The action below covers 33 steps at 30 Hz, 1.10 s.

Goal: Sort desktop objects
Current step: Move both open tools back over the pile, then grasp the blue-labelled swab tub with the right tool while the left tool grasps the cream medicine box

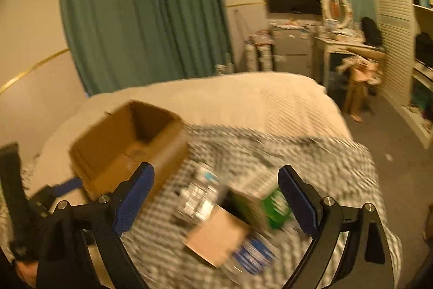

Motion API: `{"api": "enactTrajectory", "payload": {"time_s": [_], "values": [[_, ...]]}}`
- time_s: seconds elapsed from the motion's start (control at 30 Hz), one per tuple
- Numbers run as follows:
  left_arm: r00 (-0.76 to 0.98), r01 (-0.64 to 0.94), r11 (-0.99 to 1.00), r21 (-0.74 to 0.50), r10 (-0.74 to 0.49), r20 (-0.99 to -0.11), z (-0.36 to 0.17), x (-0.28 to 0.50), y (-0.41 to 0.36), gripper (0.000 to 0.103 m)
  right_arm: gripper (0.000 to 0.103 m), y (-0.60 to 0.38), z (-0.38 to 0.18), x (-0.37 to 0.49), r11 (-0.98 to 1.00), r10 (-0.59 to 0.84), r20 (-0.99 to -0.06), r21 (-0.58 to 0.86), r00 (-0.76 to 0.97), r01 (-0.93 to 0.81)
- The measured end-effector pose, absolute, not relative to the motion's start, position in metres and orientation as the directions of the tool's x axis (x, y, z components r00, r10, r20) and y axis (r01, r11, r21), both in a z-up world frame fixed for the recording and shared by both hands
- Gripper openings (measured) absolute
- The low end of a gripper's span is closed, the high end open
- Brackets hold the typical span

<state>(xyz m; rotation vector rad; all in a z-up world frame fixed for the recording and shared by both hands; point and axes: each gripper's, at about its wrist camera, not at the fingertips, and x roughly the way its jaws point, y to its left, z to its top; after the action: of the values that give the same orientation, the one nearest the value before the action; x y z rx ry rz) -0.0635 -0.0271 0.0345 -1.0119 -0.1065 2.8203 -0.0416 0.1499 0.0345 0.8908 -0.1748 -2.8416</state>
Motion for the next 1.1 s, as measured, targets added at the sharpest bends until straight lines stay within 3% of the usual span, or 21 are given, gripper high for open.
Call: {"api": "enactTrajectory", "payload": {"time_s": [0.27, 0.47, 0.67, 0.87, 1.1], "values": [[-0.674, -0.181, -0.967, -0.179, 0.255, -0.693, -0.026, -0.052, 0.017, 0.103, 0.094, 0.204, -0.045, -0.018, -0.996, -0.051, -0.646, 0.085, -0.762, -0.006], [-0.626, -0.194, -0.973, -0.125, 0.221, -0.748, -0.076, -0.074, 0.031, 0.103, 0.094, 0.199, -0.073, -0.035, -0.985, -0.132, -0.668, 0.173, -0.733, 0.020], [-0.567, -0.306, -0.945, -0.118, 0.280, -0.774, -0.111, -0.084, 0.042, 0.103, 0.094, 0.199, -0.101, -0.053, -0.973, -0.182, -0.707, 0.230, -0.684, 0.022], [-0.551, -0.373, -0.927, -0.050, 0.264, -0.791, -0.127, -0.091, 0.059, 0.103, 0.094, 0.210, -0.116, -0.059, -0.936, -0.270, -0.714, 0.351, -0.646, 0.004], [-0.528, -0.375, -0.926, -0.037, 0.246, -0.813, -0.132, -0.098, 0.069, 0.103, 0.094, 0.209, -0.120, -0.059, -0.936, -0.257, -0.734, 0.350, -0.629, -0.026]]}}
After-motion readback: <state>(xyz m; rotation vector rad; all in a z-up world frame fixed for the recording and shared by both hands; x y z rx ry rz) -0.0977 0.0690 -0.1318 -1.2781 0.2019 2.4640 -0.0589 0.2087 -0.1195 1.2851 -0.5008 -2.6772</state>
